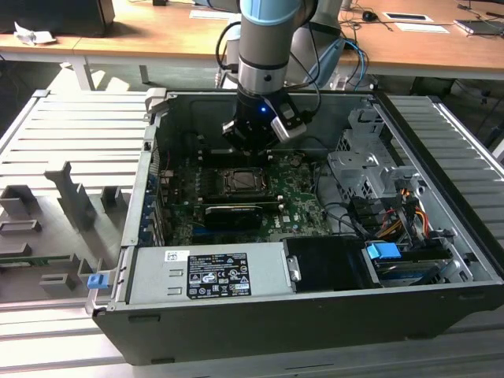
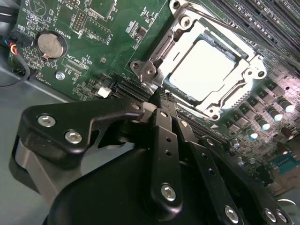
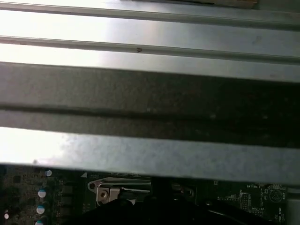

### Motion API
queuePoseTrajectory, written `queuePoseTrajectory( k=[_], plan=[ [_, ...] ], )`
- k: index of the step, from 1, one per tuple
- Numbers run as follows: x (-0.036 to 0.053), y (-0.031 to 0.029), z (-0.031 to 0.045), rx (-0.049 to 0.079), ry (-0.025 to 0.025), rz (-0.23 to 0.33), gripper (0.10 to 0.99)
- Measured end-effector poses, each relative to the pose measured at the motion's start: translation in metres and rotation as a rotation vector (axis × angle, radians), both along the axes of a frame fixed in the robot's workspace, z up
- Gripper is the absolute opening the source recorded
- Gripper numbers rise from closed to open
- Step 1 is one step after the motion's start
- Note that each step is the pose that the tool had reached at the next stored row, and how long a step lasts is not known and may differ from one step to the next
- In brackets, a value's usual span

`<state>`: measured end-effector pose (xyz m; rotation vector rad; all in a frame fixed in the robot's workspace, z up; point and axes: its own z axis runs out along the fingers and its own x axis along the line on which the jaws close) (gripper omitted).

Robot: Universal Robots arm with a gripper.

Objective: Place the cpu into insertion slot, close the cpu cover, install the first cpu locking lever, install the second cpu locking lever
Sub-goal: 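Install the second cpu locking lever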

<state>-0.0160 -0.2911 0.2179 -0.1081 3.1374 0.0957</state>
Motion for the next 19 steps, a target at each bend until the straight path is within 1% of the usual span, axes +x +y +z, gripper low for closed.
queuePoseTrajectory(
  k=[2,8,10,14,15,17,19],
  plan=[
    [0.0,-0.0037,0.0,0.0,-0.0001,0.0,0.106],
    [0.0,-0.0069,0.0,0.0,0.0,0.0,0.106],
    [-0.0001,-0.0075,0.0016,0.0,0.0,0.0,0.106],
    [0.0,-0.0077,0.0166,0.0,0.0,0.0,0.106],
    [0.0,-0.0076,0.0217,0.0,0.0,0.0,0.106],
    [0.0,-0.0077,0.0252,0.0,0.0001,0.0,0.106],
    [0.0001,-0.0087,0.0258,0.0,0.0,0.0,0.106]
  ],
)
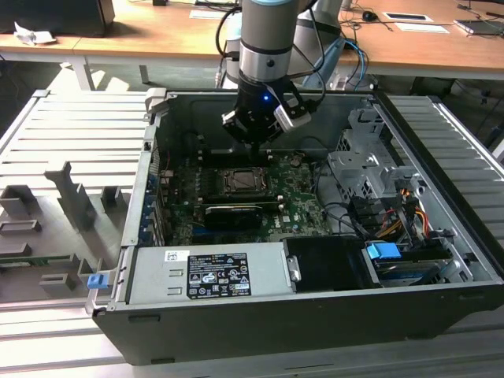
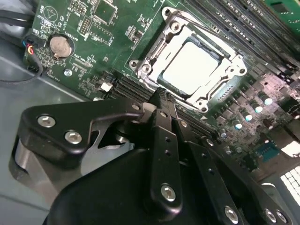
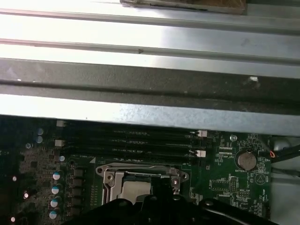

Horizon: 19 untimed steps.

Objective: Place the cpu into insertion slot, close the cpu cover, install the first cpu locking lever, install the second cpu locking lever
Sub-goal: 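Install the second cpu locking lever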

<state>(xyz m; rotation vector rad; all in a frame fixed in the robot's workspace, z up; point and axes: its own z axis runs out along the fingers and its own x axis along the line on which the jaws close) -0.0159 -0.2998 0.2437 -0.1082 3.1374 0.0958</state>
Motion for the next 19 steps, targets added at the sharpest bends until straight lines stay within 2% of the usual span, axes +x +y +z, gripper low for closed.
queuePoseTrajectory(
  k=[5,11,14,15,19],
  plan=[
    [-0.0002,-0.0068,-0.0003,0.0,0.0,0.0,0.106],
    [-0.0003,-0.0267,-0.0011,0.0,0.0,0.0,0.106],
    [-0.0003,-0.0414,-0.0019,0.0,0.0,0.0,0.106],
    [-0.0003,-0.044,-0.0019,0.0,0.0001,0.0,0.106],
    [-0.0002,-0.0459,-0.0019,0.0,0.0001,0.0,0.106]
  ],
)
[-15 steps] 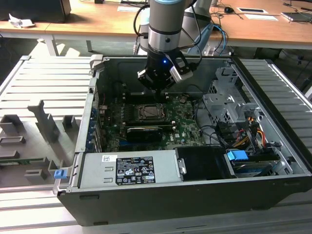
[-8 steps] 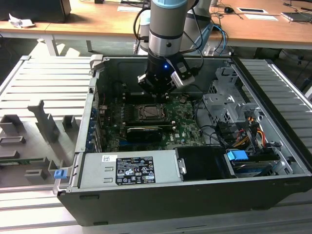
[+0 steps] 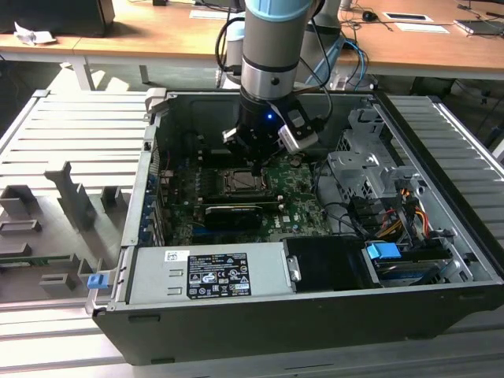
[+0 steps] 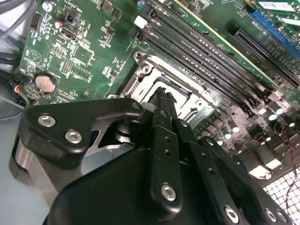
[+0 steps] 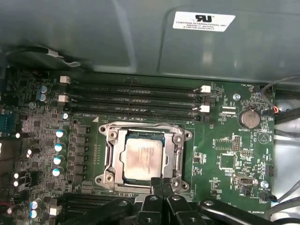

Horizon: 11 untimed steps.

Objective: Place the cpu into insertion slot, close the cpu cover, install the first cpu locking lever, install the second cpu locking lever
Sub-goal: 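Install the second cpu locking lever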

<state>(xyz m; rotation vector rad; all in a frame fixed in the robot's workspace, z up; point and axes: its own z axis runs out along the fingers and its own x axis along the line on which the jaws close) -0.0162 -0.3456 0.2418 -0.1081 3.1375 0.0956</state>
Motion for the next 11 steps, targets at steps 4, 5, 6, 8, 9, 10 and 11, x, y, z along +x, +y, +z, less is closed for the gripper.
queuePoseTrajectory(
  k=[4,5,6,8,9,10,11],
  plan=[
    [0.0,-0.0034,0.0,0.0,0.0,0.0,0.106],
    [0.0,-0.0055,0.0,0.0,0.0,0.0,0.106],
    [0.0,-0.0077,-0.0001,0.001,-0.0001,0.0,0.106],
    [0.0,-0.0111,0.0,0.012,0.0018,0.0,0.106],
    [0.0,-0.0125,0.0,0.025,0.0035,0.0,0.106],
    [0.0,-0.0136,0.0,0.033,0.0039,0.0,0.106],
    [0.0,-0.0157,-0.0002,0.037,0.0039,0.0,0.106]
  ],
)
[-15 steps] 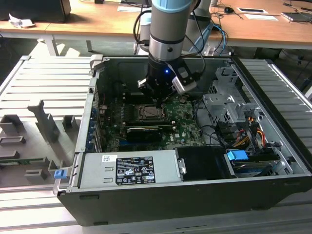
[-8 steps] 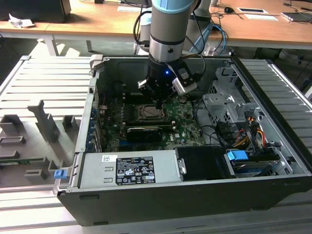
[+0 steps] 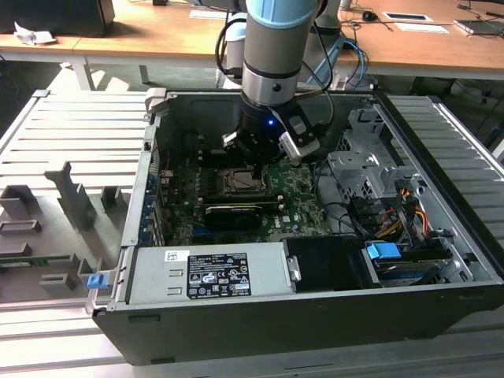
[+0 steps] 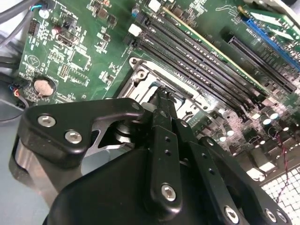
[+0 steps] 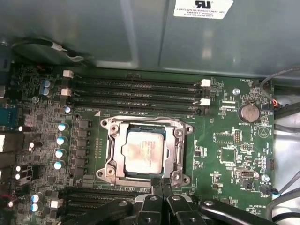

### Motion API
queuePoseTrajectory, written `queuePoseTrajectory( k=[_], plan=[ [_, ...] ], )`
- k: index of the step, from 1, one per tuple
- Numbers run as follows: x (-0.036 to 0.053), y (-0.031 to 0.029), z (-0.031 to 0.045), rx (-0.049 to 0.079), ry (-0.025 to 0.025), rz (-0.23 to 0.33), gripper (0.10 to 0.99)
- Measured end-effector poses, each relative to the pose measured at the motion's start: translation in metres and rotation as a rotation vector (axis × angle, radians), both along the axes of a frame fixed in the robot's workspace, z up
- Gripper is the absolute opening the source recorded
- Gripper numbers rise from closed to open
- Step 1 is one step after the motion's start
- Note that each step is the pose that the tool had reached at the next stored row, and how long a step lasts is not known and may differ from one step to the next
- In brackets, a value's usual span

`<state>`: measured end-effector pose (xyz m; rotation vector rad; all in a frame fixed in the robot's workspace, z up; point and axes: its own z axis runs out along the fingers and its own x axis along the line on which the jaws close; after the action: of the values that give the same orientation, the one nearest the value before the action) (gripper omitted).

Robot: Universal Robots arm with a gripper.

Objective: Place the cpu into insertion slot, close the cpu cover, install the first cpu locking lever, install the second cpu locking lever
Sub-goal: 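Install the second cpu locking lever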

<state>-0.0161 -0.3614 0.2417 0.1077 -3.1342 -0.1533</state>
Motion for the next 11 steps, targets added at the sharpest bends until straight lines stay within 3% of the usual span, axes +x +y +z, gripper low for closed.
queuePoseTrajectory(
  k=[3,4,6,8,11],
  plan=[
    [0.0,-0.0051,-0.0001,0.009,0.0,0.0,0.106],
    [0.0,-0.0075,-0.0001,0.018,0.0,0.0,0.106],
    [0.0,-0.012,-0.0001,0.05,0.0001,0.0,0.106],
    [-0.0011,-0.0184,-0.0009,0.052,0.0001,0.0,0.106],
    [-0.0075,-0.0198,-0.0023,0.052,0.0,0.0,0.106]
  ],
)
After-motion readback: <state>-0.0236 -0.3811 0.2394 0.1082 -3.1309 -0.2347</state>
